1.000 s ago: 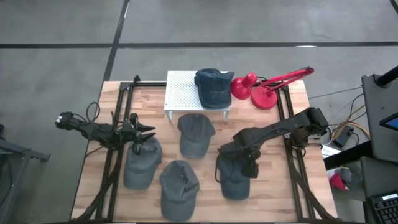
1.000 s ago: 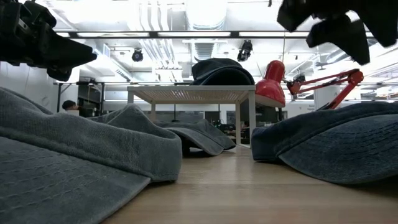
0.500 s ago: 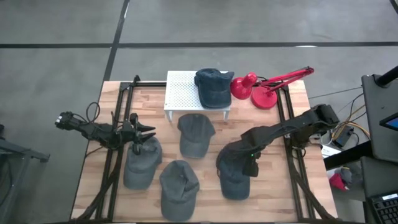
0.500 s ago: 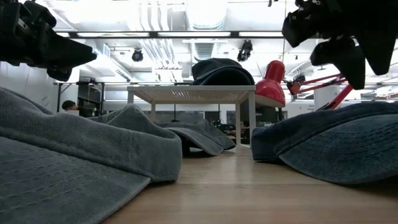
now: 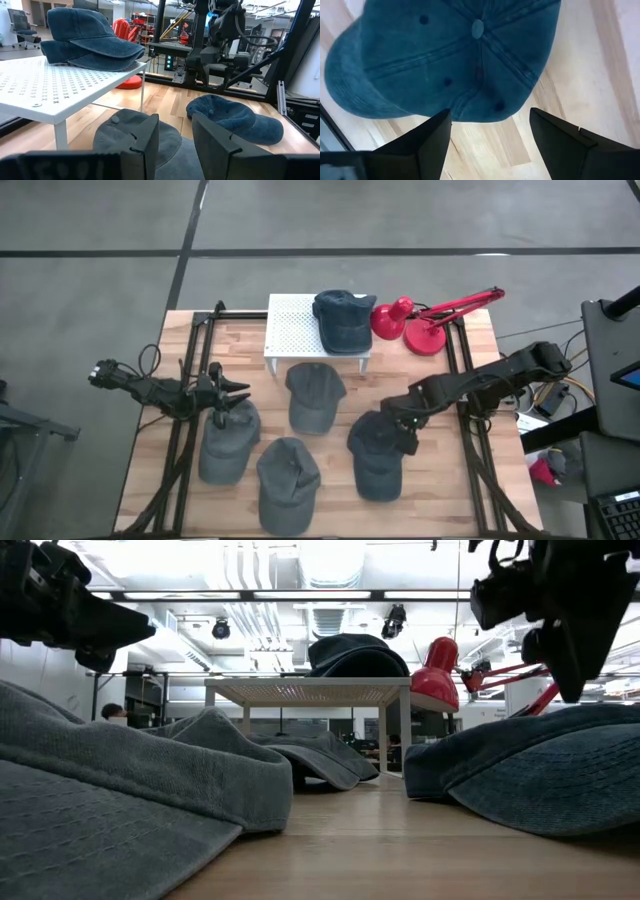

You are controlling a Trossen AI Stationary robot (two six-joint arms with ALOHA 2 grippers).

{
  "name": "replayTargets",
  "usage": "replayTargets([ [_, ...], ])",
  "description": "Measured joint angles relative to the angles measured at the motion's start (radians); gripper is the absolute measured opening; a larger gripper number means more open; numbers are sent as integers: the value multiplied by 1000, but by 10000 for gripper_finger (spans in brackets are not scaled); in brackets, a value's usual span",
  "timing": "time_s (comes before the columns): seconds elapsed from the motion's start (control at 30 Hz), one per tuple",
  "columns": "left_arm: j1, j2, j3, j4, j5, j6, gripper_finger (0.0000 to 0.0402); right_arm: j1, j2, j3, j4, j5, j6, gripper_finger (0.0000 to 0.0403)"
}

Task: Pick & Place hat
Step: Stack the dark blue cap on the stacked dark blue caps on the shelf

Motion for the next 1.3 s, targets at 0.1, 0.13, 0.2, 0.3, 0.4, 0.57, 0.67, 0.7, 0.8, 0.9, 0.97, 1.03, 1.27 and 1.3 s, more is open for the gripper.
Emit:
replayTargets([
  [0.1, 0, 0, 0, 0, 0, -8, 122, 0, 7, -19, 12, -2, 3, 270],
  [0.13, 0, 0, 0, 0, 0, -8, 122, 0, 13, -24, 13, -2, 2, 272],
  [0.2, 0, 0, 0, 0, 0, -8, 122, 0, 25, -35, 18, -2, 0, 276],
  [0.3, 0, 0, 0, 1, 0, -8, 122, 0, 40, -51, 50, -2, -2, 281],
  [0.4, 0, 0, 0, 1, 0, -7, 122, 0, 51, -57, 88, 2, -11, 286],
  [0.57, 0, 0, 0, 0, 0, -7, 122, 0, 79, -57, 145, 3, -28, 293],
  [0.67, 0, 0, 0, 0, 0, -7, 122, 0, 106, -57, 151, 10, -32, 292],
  [0.7, 0, 1, 0, 0, 0, -7, 122, 0, 115, -57, 151, 12, -33, 292],
  [0.8, 0, 3, 0, 0, 0, -7, 122, 0, 143, -58, 150, 26, -35, 288],
  [0.9, 0, 3, 0, 0, 0, -7, 122, 0, 166, -58, 147, 27, -35, 284],
  [0.97, 0, 3, 0, 0, 0, -7, 122, 0, 179, -58, 148, 29, -35, 282],
  [1.03, 0, 3, 0, 0, 0, -7, 122, 0, 196, -58, 148, 29, -35, 279],
  [1.27, 0, 3, 0, 0, 0, -7, 122, 0, 278, -58, 149, 31, -33, 255],
  [1.3, 0, 3, 0, 0, 0, -7, 122, 0, 291, -58, 149, 30, -33, 248],
])
